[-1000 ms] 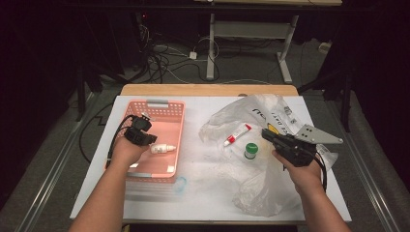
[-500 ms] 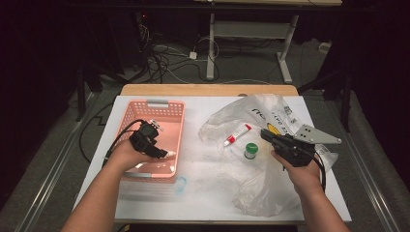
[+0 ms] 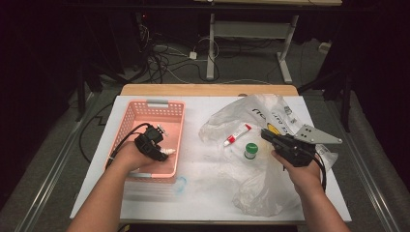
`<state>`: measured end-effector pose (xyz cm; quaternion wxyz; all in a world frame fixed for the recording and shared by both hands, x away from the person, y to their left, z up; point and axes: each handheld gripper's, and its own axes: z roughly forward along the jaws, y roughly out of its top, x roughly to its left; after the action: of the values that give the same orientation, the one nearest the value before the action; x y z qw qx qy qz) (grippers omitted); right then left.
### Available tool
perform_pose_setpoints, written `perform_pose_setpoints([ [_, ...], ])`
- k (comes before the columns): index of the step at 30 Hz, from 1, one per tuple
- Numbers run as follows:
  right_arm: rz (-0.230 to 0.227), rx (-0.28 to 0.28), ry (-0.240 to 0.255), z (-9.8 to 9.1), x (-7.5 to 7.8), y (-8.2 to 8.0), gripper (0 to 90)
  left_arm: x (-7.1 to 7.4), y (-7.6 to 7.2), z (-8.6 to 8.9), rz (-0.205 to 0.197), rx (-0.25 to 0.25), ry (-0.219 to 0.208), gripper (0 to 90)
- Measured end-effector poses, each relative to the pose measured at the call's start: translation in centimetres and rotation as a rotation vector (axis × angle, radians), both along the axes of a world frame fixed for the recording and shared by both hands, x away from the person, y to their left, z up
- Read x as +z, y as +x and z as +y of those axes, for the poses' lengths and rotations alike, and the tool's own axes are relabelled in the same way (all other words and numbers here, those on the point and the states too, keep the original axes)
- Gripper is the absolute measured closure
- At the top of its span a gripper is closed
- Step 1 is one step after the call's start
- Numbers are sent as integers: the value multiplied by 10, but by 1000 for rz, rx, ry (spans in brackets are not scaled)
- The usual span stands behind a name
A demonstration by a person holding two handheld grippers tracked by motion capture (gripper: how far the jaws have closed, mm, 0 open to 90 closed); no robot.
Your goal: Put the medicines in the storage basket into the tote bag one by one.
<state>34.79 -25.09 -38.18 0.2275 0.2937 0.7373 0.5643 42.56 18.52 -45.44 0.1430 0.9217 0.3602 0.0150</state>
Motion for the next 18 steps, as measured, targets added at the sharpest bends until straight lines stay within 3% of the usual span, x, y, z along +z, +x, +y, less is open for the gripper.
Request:
perform_pose_setpoints([
  [8, 2, -1, -1, 1, 0, 0, 900, 0, 0, -2, -5, -17, -10, 554],
  [18, 1, 0, 0, 0, 0, 0, 900, 1, 0, -4, -5, -4, -24, 579],
])
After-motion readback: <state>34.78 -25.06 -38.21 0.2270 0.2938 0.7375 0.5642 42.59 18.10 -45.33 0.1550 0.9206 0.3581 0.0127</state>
